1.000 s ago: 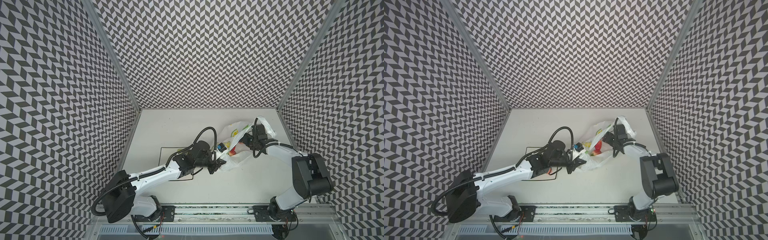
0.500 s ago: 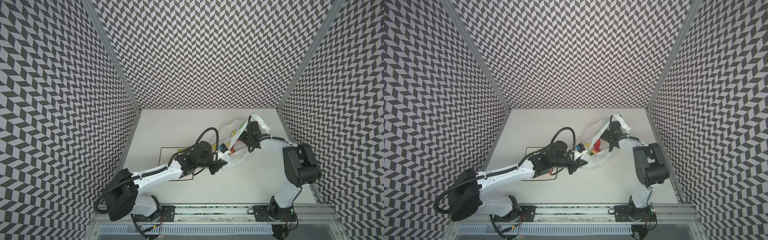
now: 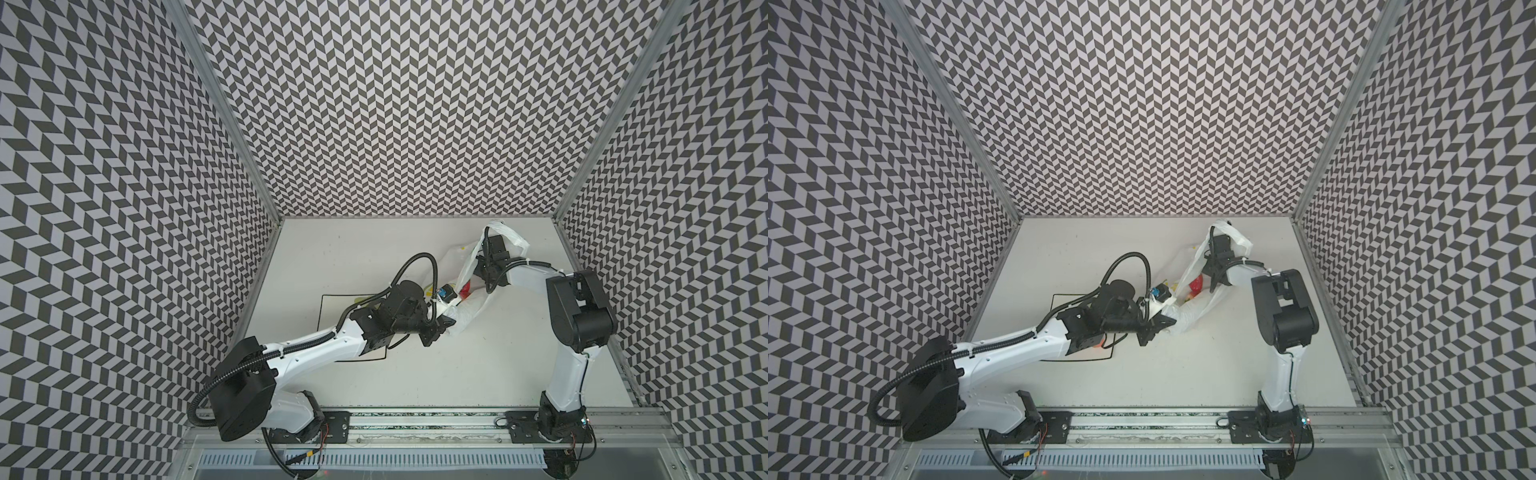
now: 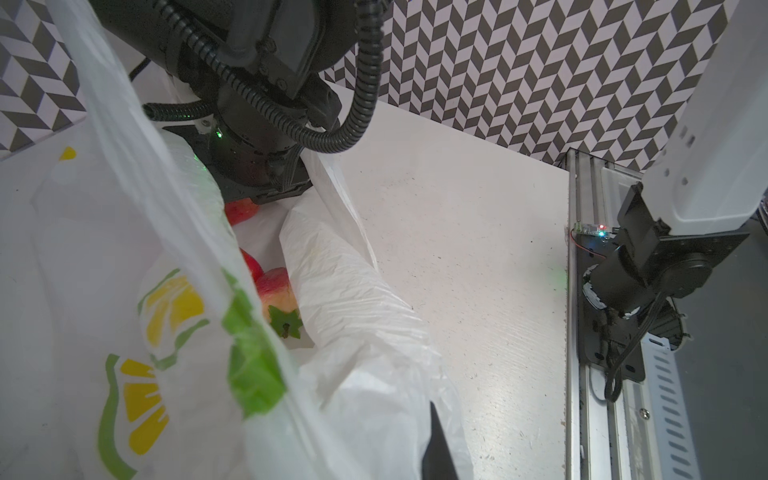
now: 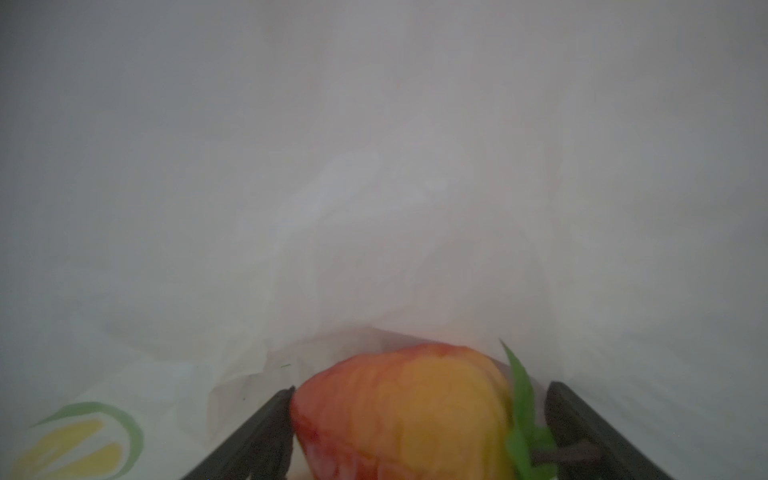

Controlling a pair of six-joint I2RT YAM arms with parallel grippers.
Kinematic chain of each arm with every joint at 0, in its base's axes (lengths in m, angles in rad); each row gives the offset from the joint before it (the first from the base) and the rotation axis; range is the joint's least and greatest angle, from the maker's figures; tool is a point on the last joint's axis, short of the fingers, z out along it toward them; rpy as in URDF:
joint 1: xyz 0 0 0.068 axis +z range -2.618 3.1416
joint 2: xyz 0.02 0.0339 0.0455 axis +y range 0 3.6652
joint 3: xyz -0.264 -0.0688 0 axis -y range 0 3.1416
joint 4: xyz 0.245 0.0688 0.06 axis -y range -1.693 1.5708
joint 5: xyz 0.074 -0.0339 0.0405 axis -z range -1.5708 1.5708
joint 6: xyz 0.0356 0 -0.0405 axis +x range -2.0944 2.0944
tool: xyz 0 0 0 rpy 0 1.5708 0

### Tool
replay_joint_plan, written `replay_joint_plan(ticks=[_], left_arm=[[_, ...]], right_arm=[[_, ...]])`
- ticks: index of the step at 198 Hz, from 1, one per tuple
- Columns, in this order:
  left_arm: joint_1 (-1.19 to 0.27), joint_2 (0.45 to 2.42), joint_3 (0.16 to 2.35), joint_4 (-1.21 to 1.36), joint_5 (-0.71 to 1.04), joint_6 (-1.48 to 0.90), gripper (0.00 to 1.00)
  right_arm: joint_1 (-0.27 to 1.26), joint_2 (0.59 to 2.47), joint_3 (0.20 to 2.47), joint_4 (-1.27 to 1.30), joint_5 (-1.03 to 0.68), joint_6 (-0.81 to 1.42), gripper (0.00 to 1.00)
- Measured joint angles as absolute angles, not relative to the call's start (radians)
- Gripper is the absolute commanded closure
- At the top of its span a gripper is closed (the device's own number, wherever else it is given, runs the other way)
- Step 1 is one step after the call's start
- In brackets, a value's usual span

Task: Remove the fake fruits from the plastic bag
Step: 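Lift the strawberry out toward the square while the left gripper releases the bag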

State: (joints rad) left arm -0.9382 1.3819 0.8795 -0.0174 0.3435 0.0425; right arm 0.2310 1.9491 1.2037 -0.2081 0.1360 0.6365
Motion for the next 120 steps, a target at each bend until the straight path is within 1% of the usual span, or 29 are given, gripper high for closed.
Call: replay_joint_plan(ticks=[31,52,83,120], left_arm=[[-0.94,1.382,0.879,-0.016,0.304,0.038,1.0],[-0.942,1.382,0.879,-0.015,0.266,0.032,1.0],[-0.942,1.382,0.879,-0.009,0.193,0.022,1.0],[-0.942,1.384,0.881,0.008,0.105,-0.001,1.0]], right_arm=[[0.231,1.949,1.203,-0.215,0.146,0.614,0.35],[0.231,1.932,1.195,-0.215,0.143,0.594,0.41],[0.231,1.849,1.148,-0.212,0.121,0.57,0.45],[0.231,1.721,1.046,-0.189,0.018,0.562,0.47]])
